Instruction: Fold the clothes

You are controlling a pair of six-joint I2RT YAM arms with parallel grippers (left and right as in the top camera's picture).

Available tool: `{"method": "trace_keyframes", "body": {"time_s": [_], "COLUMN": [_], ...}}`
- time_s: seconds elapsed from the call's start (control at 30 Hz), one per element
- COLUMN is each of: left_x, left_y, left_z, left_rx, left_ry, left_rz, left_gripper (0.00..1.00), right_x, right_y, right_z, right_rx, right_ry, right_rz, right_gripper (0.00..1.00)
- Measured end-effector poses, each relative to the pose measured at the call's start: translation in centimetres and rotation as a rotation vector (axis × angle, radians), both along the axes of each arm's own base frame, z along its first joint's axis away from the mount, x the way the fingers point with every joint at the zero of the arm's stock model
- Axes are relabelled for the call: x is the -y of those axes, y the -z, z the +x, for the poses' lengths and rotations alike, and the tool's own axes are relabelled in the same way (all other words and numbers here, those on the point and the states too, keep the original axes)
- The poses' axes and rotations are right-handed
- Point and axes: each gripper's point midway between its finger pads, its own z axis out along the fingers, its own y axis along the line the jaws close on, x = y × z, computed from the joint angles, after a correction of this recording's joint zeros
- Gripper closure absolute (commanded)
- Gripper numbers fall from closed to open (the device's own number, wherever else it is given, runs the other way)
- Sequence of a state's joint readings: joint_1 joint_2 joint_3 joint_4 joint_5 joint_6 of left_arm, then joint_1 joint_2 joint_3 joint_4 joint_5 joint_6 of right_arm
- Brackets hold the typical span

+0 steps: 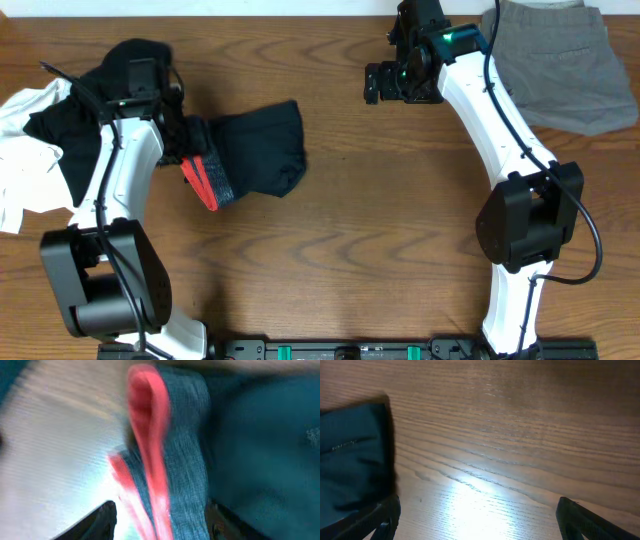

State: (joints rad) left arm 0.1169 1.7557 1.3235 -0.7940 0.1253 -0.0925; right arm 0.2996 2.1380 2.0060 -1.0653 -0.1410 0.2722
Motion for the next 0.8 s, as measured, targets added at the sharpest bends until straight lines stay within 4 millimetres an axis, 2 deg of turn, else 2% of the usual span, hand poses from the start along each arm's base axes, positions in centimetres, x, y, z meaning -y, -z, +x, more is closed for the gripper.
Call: {"method": "trace_keyframes", "body": {"time_s": [0.13,0.27,0.43,0.67,0.8], "left_x": [1.3,1.2,0.0,-0.5,-0.5], "left_y": [0.2,1.2,1.2,0.9,1.9], "left_z": [-1.8,-2.4,-1.2,0.3,0.5], "left_rx": [-0.06,-0.078,-0.028,0.028,0.012], "left_ry": [0.018,0.022,-0.014,-0.044,-0.052], "left_rz": [-0.068,-0.056,0.0,0.02,0.016], "left_gripper": [0.46,0.49,0.48,0.48,0.5], "right_x": [0.0,0.0,0.0,0.0,0.0], "right_y": [0.0,0.0,0.0,0.0,0.0], "right_z": [0.0,0.1,0.1,0.1,0.1], "right_rx": [0.002,0.004,0.004,0.006,0.007], "right_ry": [-0.002,-0.006,-0.007,-0.013,-0.02], "right_rz": [0.0,-0.001,-0.002,-0.003,-0.006], "right_gripper": [0.02,0.02,0.01,0.01,0.01]}}
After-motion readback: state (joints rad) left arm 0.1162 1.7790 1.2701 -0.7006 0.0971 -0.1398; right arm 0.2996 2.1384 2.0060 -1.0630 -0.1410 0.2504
